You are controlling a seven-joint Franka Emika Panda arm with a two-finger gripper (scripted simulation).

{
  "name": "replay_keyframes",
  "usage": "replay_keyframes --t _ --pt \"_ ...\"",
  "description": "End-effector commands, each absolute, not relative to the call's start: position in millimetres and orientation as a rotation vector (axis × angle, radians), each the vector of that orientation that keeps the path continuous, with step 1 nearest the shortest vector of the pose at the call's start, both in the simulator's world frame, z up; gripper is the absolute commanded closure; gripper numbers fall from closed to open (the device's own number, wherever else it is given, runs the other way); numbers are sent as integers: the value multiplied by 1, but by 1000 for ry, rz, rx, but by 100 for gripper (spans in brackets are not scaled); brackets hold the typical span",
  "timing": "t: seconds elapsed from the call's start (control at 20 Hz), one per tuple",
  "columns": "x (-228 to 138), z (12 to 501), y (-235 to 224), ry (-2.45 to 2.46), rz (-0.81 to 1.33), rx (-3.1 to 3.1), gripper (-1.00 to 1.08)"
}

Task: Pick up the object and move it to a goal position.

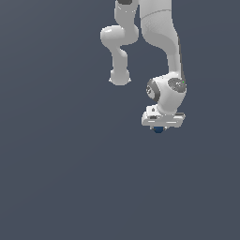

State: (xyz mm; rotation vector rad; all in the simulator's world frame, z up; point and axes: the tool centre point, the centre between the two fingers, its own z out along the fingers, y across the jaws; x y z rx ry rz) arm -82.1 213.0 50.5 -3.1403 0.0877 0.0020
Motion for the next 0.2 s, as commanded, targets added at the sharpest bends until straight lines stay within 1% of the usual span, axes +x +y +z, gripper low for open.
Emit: replay_keyframes --t 0.0,0.15 --pt "-84 51 218 91 0 -3140 108" --pt "-83 52 219 92 0 -3140 108"
